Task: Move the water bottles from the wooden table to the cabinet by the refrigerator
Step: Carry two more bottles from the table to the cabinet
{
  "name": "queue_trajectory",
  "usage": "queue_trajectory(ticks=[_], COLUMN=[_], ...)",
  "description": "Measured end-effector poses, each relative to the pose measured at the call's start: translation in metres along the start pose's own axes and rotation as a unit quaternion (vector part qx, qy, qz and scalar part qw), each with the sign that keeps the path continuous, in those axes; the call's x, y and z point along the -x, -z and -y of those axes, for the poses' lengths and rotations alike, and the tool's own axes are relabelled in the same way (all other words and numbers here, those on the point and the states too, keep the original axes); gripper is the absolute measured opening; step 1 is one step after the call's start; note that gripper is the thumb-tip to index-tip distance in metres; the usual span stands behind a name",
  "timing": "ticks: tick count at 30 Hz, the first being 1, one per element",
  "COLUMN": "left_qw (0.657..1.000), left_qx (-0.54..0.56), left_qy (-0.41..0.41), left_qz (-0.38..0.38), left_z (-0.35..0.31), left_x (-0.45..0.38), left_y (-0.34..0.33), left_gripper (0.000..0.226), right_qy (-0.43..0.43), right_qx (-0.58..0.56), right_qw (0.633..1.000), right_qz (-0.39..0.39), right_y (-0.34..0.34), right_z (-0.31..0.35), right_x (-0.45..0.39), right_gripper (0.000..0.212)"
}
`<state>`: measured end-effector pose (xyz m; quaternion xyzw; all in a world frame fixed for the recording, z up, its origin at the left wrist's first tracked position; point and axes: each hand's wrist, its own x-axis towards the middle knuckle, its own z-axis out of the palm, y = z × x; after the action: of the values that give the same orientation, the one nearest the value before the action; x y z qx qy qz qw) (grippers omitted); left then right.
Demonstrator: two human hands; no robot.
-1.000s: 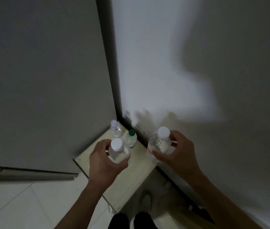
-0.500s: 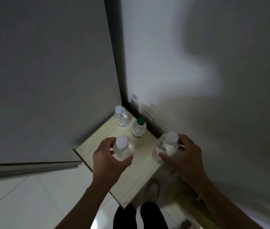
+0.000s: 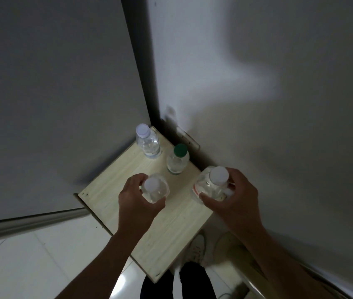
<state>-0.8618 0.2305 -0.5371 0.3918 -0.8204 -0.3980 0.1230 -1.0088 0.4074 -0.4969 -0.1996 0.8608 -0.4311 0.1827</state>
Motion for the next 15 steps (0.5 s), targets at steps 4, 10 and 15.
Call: queue_trajectory(ticks=[4, 10, 15], left_qw=[1.0, 0.999, 0.998], left_qx=[0.007, 0.033, 0.023], left_qy=[-0.001, -0.005, -0.005], left_qz=[0.002, 0.036, 0.055], left_z=[0.009, 0.012, 0.013], left_x=[-0.004, -0.009, -0.007], left_y=[-0.008, -0.01, -0.007], left_gripper=[0.067, 0.067, 0.075], right_qy=[-0.005, 0.0, -0.002], right_qx=[0.001, 0.02, 0.011], right_qw=[1.0, 1.0, 1.0], right_qz=[0.007, 0.013, 0.015], right_y=[-0.003, -0.007, -0.015], right_z=[-0.009, -0.019, -0.024], right_x=[0.0, 0.002, 0.002], right_gripper=[0.065, 0.067, 0.067])
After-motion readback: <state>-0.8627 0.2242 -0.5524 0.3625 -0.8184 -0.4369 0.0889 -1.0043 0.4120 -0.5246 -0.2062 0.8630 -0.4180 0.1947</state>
